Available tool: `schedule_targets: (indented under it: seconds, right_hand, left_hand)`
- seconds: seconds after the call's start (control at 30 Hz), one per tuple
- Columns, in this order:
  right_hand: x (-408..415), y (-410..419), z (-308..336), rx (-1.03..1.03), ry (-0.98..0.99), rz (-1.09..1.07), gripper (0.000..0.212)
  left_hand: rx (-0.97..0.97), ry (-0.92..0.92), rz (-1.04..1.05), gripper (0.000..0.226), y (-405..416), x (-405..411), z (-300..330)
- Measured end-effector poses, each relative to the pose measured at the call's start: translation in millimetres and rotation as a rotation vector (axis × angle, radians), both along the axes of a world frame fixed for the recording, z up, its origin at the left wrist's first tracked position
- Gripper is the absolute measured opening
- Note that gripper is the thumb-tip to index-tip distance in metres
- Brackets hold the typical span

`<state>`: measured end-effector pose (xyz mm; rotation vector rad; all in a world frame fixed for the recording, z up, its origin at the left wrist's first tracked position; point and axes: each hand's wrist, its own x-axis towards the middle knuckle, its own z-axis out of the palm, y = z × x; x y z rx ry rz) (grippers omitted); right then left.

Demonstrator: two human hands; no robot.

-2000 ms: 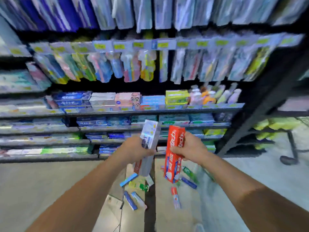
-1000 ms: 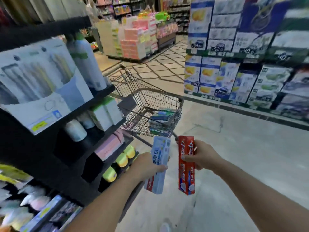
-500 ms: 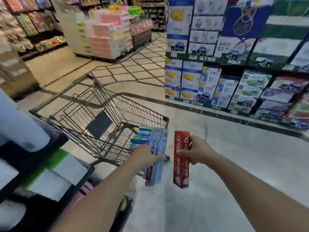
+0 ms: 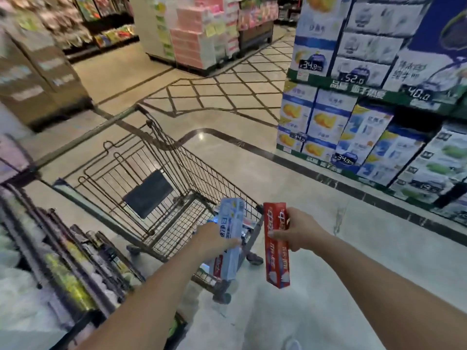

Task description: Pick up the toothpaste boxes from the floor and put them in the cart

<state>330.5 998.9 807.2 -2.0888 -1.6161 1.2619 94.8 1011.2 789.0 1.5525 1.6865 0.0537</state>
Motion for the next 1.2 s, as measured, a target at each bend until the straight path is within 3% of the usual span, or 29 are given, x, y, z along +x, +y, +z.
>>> schedule_targets:
  seconds: [0.2, 0.4, 0.6, 0.77, 1.0, 1.2]
  right_hand:
    - [-4, 87, -14, -0.017, 0.007, 0.127, 0.046]
    - [-45, 188, -58, -0.009, -0.086, 0.292, 0.046]
    - [-81, 241, -128, -0.096, -0.16, 0.387, 0.049]
    - [-106, 282, -207, -0.161, -0.226, 0.462, 0.038]
    - [-128, 306, -304, -0.192, -0.408, 0.643, 0.042]
    - [-134, 309, -337, -0.199, -0.329, 0.647, 0.05]
  left_hand:
    - [-0.043, -0.062, 0.123, 0.03, 41, 1, -9]
    - [-0.115, -0.116, 0.347, 0.025, 102, -31, -67]
    - [-0.289, -0.188, 0.509, 0.038, 150, -33, -138]
    - [-0.366, -0.24, 0.649, 0.055, 178, -17, -205]
    - [-0.298, -0.008, 0.725, 0.065, 197, -4, -287]
    - [-0.268, 0.126, 0.709, 0.061, 200, 3, -315]
